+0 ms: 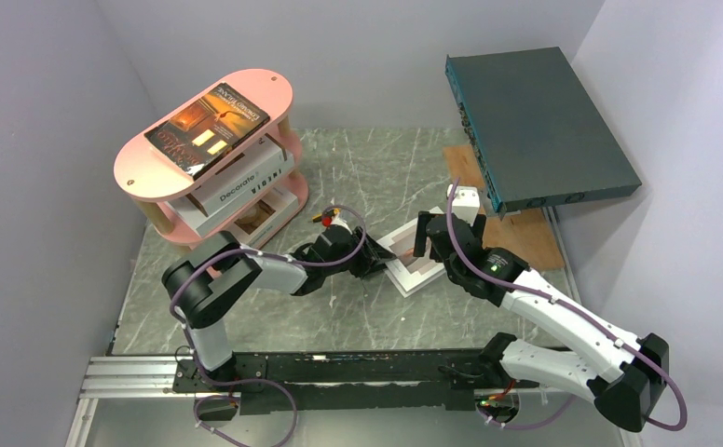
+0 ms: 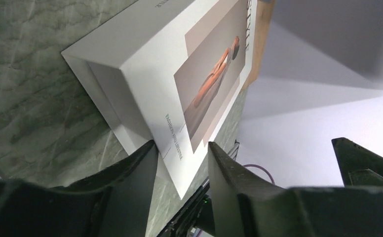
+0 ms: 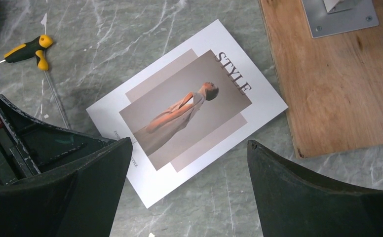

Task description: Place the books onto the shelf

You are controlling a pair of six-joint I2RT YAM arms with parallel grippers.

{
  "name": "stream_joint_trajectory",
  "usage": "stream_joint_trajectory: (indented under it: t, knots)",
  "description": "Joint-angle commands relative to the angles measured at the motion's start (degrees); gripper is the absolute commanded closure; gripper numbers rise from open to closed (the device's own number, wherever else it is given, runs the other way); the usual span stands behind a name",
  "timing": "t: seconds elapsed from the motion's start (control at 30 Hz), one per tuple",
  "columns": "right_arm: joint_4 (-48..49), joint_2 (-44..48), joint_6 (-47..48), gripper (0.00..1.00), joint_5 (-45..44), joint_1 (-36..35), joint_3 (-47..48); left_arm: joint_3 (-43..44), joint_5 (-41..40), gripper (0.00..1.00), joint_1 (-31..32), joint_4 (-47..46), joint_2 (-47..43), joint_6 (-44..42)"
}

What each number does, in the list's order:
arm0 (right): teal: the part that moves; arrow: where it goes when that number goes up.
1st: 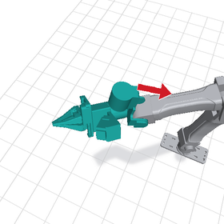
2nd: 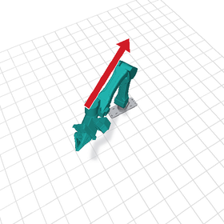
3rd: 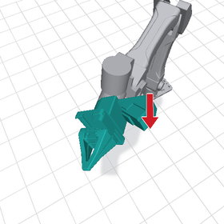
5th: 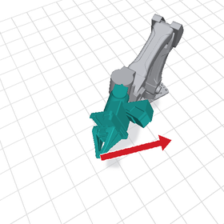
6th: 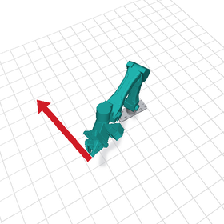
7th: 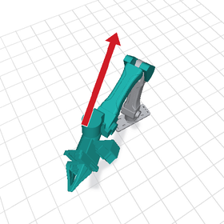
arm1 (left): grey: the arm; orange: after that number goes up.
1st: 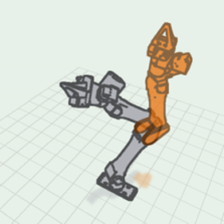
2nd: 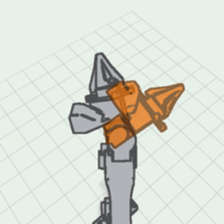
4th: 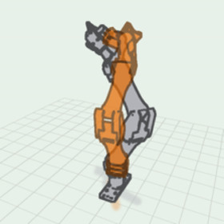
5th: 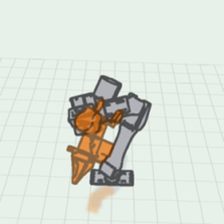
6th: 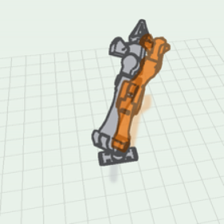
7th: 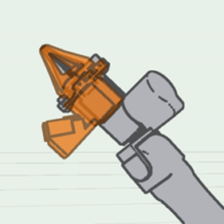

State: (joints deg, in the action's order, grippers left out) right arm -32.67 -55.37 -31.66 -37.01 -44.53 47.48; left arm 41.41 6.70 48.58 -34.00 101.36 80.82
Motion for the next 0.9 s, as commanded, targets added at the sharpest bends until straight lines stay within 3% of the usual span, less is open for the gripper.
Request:
stream_joint_trajectory:
  t: [0.0, 0.2, 0.53, 0.87]
  knots:
    - [1.7, 0.4, -0.1, 0.1, -0.1, 0.2, 0.0, 0.8, 1.1, 0.59, 0.2, -4.2, 0.0, 0.0]
    - [2.4, -0.9, -0.2, 0.1, 0.8, 0.2, 0.6, 0.7, -1.0, 1.0, 0.3, 1.7, -3.8, -2.8]
    - [5.0, -3.8, 5.0, 0.11, 4.3, 0.5, 2.8, -2.1, -6.5, 1.0, 0.2, 20.5, -18.9, -12.3]
    - [11.6, -6.7, 29.9, 0.06, 27.3, 0.9, 9.0, -0.2, -15.9, 1.0, 0.0, 45.2, -38.4, -30.1]
